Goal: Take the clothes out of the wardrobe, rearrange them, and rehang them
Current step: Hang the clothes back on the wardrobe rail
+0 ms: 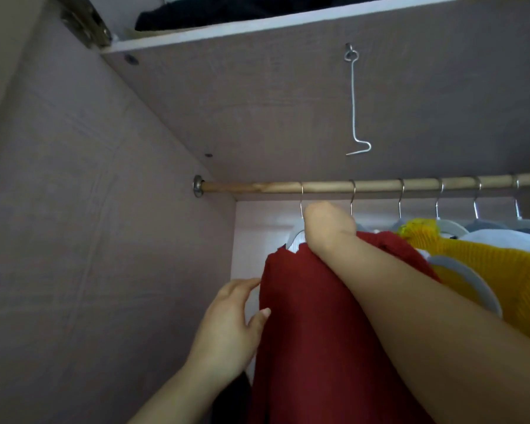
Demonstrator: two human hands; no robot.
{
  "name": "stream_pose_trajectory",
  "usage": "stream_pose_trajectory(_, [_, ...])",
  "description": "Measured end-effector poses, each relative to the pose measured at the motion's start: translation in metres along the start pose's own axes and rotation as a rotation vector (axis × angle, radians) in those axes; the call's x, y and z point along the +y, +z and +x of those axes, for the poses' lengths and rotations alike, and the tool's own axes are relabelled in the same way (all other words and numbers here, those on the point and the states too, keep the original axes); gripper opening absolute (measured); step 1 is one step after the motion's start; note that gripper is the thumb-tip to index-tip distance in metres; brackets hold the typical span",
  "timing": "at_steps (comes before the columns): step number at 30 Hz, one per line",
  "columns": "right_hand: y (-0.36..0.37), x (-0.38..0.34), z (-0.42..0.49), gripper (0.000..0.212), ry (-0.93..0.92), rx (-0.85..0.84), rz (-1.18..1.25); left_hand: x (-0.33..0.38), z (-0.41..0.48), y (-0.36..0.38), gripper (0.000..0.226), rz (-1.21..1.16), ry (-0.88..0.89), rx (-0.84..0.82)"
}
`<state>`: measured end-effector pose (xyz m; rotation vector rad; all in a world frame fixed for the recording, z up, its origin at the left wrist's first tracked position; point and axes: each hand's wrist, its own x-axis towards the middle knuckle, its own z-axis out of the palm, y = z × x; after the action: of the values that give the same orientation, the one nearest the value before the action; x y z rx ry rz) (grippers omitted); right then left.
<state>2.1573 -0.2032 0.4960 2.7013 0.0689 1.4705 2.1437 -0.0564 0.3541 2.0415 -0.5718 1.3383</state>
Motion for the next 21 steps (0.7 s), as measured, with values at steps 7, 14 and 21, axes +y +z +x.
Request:
stream_pose_trajectory(7, [0.004, -0.012, -0.03, 0.032, -0.075, 0.019, -0.056, 0.007, -0.015, -0.007, 0.048, 0.004, -0.049, -0.015])
stream_pose_trajectory(14, [-0.003, -0.025, -0.107, 0.034, -0.321, 0.097, -0.008, 0.027, -0.05, -0.037, 0.049, -0.033, -0.131, -0.063])
stream_pose_trajectory(21, [-0.041, -0.031, -0.215, 0.041, -0.31, -0.118, 0.096, 0.056, -0.114, -0.076, 0.05, -0.14, -0.255, -0.164])
